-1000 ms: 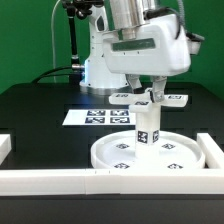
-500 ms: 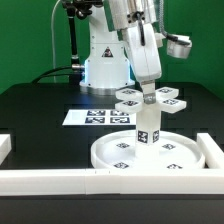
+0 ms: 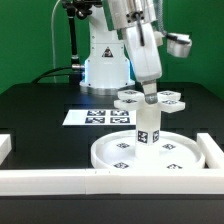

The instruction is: Assemble round table

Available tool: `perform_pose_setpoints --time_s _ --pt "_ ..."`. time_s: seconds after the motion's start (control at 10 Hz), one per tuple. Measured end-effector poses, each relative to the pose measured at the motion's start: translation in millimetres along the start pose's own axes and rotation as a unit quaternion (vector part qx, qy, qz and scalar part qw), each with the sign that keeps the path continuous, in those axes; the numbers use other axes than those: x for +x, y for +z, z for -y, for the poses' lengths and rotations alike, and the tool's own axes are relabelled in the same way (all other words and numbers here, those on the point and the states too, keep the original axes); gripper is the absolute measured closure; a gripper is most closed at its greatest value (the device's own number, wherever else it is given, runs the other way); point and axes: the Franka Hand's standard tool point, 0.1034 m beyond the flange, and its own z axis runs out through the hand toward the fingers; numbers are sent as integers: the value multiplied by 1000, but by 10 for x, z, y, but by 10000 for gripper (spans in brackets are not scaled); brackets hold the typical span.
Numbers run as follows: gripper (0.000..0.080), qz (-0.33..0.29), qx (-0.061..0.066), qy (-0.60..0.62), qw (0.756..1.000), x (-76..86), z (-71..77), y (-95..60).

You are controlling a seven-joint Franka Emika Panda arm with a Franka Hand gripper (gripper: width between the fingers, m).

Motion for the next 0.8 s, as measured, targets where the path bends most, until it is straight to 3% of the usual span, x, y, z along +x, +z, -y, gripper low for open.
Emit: perform_pose_setpoints --time_s 0.1,0.2,0.5,0.7,0.8 --pt "151 4 -3 -7 1000 -68 18 -68" --pt "151 13 3 0 1000 -98 40 -98" --pt "150 13 1 -58 998 -102 28 -71" --pt "150 5 -13 -186 982 -173 -19 -23" --pt "150 -4 -19 -287 958 -193 -28 -23"
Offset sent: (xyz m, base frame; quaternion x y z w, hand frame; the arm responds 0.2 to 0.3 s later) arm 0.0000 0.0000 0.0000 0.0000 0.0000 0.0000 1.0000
